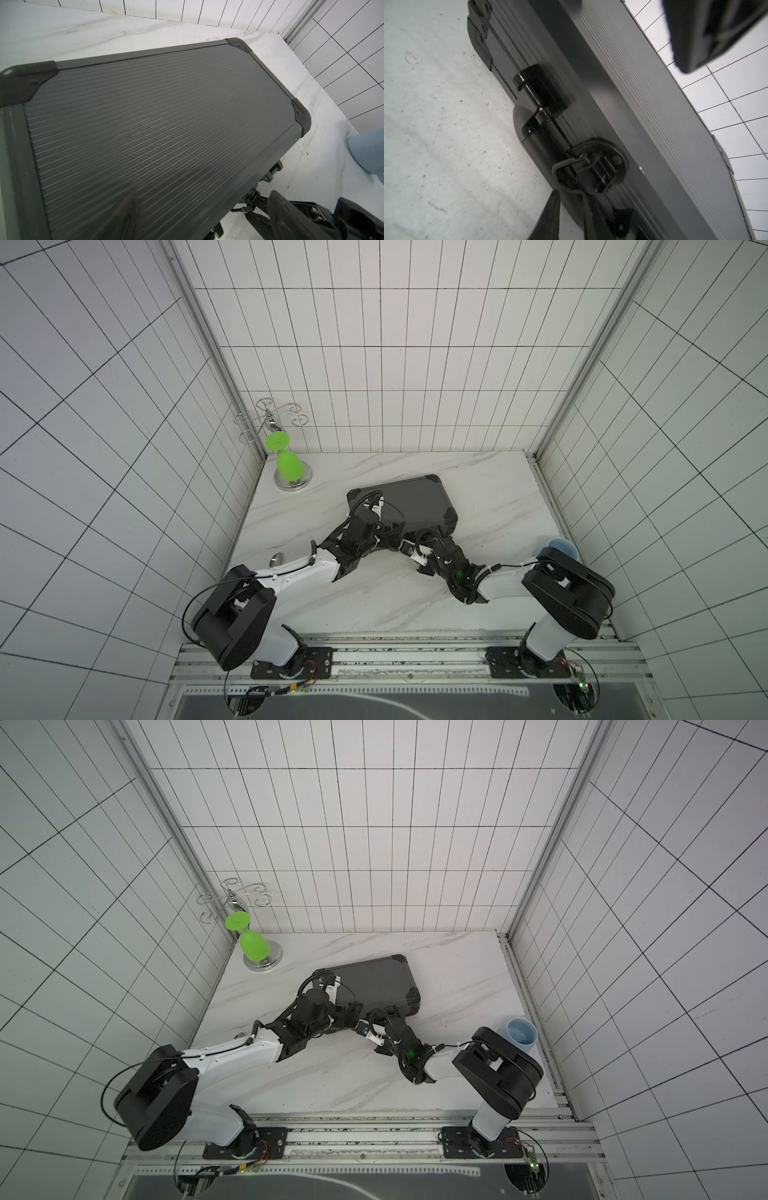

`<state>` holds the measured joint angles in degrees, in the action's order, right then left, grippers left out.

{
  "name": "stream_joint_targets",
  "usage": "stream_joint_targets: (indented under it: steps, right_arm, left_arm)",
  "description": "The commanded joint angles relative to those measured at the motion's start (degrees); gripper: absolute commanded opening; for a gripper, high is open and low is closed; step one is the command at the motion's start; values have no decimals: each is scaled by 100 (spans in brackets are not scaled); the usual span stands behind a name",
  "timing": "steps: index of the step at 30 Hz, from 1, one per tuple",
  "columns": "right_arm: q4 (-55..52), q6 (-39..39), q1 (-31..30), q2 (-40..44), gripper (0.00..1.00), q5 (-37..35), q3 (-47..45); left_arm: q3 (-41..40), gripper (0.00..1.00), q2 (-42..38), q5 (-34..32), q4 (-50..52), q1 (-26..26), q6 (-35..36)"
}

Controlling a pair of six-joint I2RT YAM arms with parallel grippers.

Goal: Close the poker set cases
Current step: Fasten the fastener on the poker set case.

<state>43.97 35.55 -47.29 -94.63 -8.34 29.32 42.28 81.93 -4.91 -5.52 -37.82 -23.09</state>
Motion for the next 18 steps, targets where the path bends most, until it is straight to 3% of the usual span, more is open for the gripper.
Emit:
stream_joint_targets:
  steps: [1,18]
  right_arm:
    - [756,-212,-25,-137,22,-289,596]
    - [986,-347,-30,319,21,-218,632]
  left_arm:
    - [39,97,123,-64,131,12,-20]
    - [-27,97,173,-10,60,12,-29]
